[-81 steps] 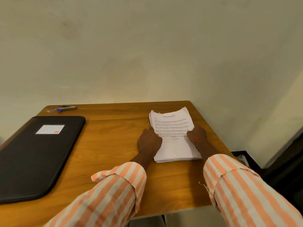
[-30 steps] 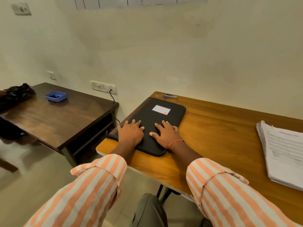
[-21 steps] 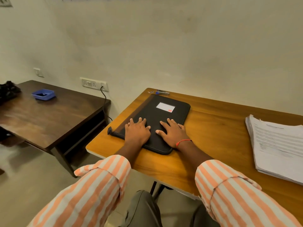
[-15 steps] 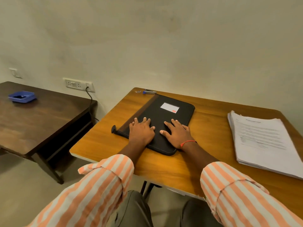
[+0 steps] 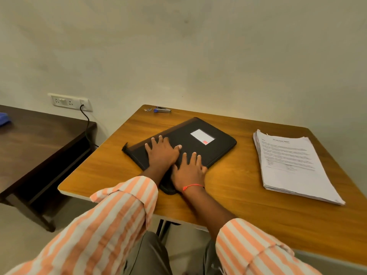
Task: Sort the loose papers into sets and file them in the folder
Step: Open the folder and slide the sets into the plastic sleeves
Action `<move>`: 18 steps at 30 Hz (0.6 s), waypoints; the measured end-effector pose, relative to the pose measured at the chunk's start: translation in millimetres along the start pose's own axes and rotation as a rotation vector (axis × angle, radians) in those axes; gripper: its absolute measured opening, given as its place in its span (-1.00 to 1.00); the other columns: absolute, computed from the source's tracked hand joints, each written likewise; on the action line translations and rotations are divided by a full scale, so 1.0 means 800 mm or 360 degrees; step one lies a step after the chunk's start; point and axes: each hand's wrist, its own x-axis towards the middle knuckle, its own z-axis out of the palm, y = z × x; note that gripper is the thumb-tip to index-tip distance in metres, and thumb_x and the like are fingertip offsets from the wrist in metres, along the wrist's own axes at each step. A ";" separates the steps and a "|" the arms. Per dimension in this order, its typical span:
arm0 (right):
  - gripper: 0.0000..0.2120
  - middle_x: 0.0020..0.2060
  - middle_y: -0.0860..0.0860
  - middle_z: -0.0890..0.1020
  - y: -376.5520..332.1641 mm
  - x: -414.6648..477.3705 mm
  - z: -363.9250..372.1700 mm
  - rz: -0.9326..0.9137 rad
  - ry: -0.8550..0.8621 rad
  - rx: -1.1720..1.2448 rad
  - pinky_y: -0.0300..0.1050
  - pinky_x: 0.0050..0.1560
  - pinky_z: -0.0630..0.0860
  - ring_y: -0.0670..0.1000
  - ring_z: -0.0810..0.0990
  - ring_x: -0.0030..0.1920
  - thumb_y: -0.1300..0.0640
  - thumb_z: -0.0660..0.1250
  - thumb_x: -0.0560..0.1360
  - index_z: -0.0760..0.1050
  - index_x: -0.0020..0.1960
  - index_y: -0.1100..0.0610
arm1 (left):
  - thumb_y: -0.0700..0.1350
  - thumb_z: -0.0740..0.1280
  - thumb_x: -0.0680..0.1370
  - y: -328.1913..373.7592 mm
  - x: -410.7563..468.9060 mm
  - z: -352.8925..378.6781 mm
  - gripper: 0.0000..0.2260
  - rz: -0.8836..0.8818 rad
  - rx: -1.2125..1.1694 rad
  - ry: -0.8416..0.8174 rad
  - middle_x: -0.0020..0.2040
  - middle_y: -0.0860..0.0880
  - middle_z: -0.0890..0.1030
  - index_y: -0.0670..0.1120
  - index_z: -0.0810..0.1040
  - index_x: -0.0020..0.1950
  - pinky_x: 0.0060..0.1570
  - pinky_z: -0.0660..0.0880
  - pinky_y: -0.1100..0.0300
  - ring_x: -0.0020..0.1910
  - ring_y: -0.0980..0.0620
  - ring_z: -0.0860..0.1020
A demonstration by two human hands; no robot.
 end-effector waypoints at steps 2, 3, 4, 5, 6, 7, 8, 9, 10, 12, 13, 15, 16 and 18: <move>-0.46 0.50 0.20 0.27 -0.005 0.001 -0.010 -0.0051 0.0057 -0.0018 0.18 0.43 0.24 0.22 0.23 0.48 -0.16 0.08 0.64 0.25 0.54 0.07 | 0.34 0.10 0.61 -0.011 0.002 0.002 -0.34 0.0061 0.0061 -0.0003 0.64 -0.10 0.12 0.00 0.22 0.60 0.55 -0.09 -0.27 0.63 -0.18 0.00; -0.52 0.40 0.18 0.38 0.001 0.012 -0.020 -0.0063 0.0101 0.0015 0.14 0.36 0.33 0.19 0.33 0.39 -0.12 0.11 0.63 0.36 0.46 0.08 | 0.36 0.07 0.60 -0.018 0.001 0.001 -0.34 0.0106 0.0099 -0.0004 0.65 -0.09 0.11 0.02 0.20 0.61 0.55 -0.08 -0.26 0.63 -0.16 0.00; -0.57 0.32 0.17 0.46 0.011 0.027 -0.033 -0.0043 0.0137 0.0061 0.10 0.29 0.40 0.17 0.40 0.31 -0.09 0.13 0.62 0.44 0.38 0.09 | 0.37 0.05 0.60 -0.026 0.001 0.000 -0.33 0.0149 0.0139 -0.0007 0.65 -0.08 0.11 0.04 0.19 0.62 0.56 -0.06 -0.25 0.63 -0.15 0.01; -0.60 0.27 0.17 0.49 0.027 0.046 -0.047 0.0007 0.0172 0.0085 0.09 0.25 0.43 0.16 0.44 0.27 -0.08 0.16 0.61 0.47 0.34 0.11 | 0.39 0.03 0.60 -0.031 0.000 -0.002 -0.32 0.0182 0.0179 -0.0013 0.65 -0.07 0.11 0.05 0.17 0.62 0.56 -0.06 -0.24 0.63 -0.14 0.01; -0.58 0.27 0.17 0.49 0.047 0.065 -0.061 0.0068 0.0193 0.0052 0.10 0.25 0.43 0.17 0.44 0.27 -0.09 0.19 0.60 0.46 0.34 0.12 | 0.40 0.01 0.60 -0.037 0.000 -0.004 -0.32 0.0208 0.0211 -0.0021 0.65 -0.06 0.10 0.07 0.16 0.63 0.56 -0.06 -0.23 0.63 -0.13 0.01; -0.54 0.30 0.19 0.46 0.069 0.082 -0.073 0.0139 0.0186 -0.0015 0.12 0.28 0.41 0.19 0.42 0.31 -0.10 0.22 0.58 0.43 0.38 0.13 | 0.41 0.01 0.60 -0.043 -0.001 -0.006 -0.32 0.0232 0.0234 -0.0035 0.65 -0.05 0.10 0.08 0.15 0.63 0.56 -0.07 -0.22 0.63 -0.12 0.00; -0.50 0.35 0.20 0.43 0.091 0.097 -0.083 0.0202 0.0165 -0.0062 0.14 0.32 0.38 0.21 0.39 0.35 -0.12 0.24 0.58 0.39 0.42 0.13 | 0.41 0.00 0.59 -0.049 0.000 -0.009 -0.32 0.0253 0.0245 -0.0051 0.65 -0.04 0.10 0.09 0.14 0.63 0.56 -0.07 -0.22 0.63 -0.10 0.00; -0.48 0.38 0.20 0.40 0.112 0.109 -0.087 0.0245 0.0137 -0.0079 0.16 0.35 0.36 0.23 0.37 0.38 -0.13 0.25 0.59 0.37 0.44 0.13 | 0.42 0.01 0.59 -0.056 -0.001 -0.013 -0.32 0.0277 0.0248 -0.0066 0.65 -0.02 0.11 0.10 0.15 0.62 0.56 -0.07 -0.21 0.63 -0.08 0.01; -0.49 0.39 0.19 0.41 0.129 0.118 -0.089 0.0266 0.0104 -0.0064 0.16 0.35 0.37 0.23 0.39 0.38 -0.14 0.25 0.60 0.37 0.44 0.13 | 0.42 0.02 0.58 -0.064 -0.002 -0.016 -0.33 0.0303 0.0248 -0.0069 0.64 -0.01 0.13 0.11 0.18 0.62 0.56 -0.05 -0.19 0.63 -0.07 0.03; -0.56 0.27 0.17 0.53 0.153 0.132 -0.087 0.0225 0.0047 0.0015 0.09 0.22 0.48 0.20 0.51 0.24 -0.13 0.23 0.62 0.44 0.35 0.14 | 0.40 0.06 0.58 -0.076 -0.003 -0.025 -0.37 0.0323 0.0269 -0.0059 0.61 0.00 0.23 0.12 0.27 0.57 0.54 0.04 -0.18 0.60 -0.06 0.14; -0.61 0.19 0.16 0.59 0.160 0.138 -0.085 0.0194 0.0035 0.0076 0.03 0.13 0.51 0.17 0.56 0.14 -0.11 0.22 0.63 0.49 0.28 0.15 | 0.38 0.09 0.59 -0.078 -0.004 -0.030 -0.42 0.0316 0.0295 -0.0034 0.55 0.00 0.32 0.12 0.34 0.52 0.50 0.11 -0.17 0.56 -0.07 0.23; -0.69 0.03 0.15 0.63 0.168 0.145 -0.084 0.0181 0.0053 0.0209 -0.06 0.00 0.48 0.13 0.57 0.00 -0.05 0.19 0.66 0.55 0.14 0.16 | 0.34 0.13 0.60 -0.067 0.006 -0.041 -0.51 0.0311 0.0328 0.0032 0.35 -0.04 0.48 0.07 0.48 0.37 0.39 0.27 -0.15 0.39 -0.10 0.40; -0.72 -0.03 0.14 0.63 0.170 0.147 -0.086 0.0176 0.0058 0.0259 -0.07 -0.04 0.46 0.12 0.57 -0.05 -0.03 0.19 0.66 0.55 0.07 0.16 | 0.32 0.15 0.60 -0.055 0.012 -0.044 -0.55 0.0330 0.0304 0.0038 0.25 -0.05 0.50 0.04 0.51 0.27 0.34 0.34 -0.12 0.31 -0.10 0.44; -0.77 -0.13 0.09 0.60 0.173 0.152 -0.085 0.0154 0.0067 0.0322 -0.07 -0.08 0.44 0.10 0.55 -0.11 -0.01 0.22 0.65 0.51 -0.05 0.11 | 0.27 0.19 0.61 -0.023 0.029 -0.038 -0.61 0.0462 0.0241 -0.0019 0.22 -0.05 0.50 0.02 0.53 0.23 0.30 0.41 -0.09 0.26 -0.08 0.46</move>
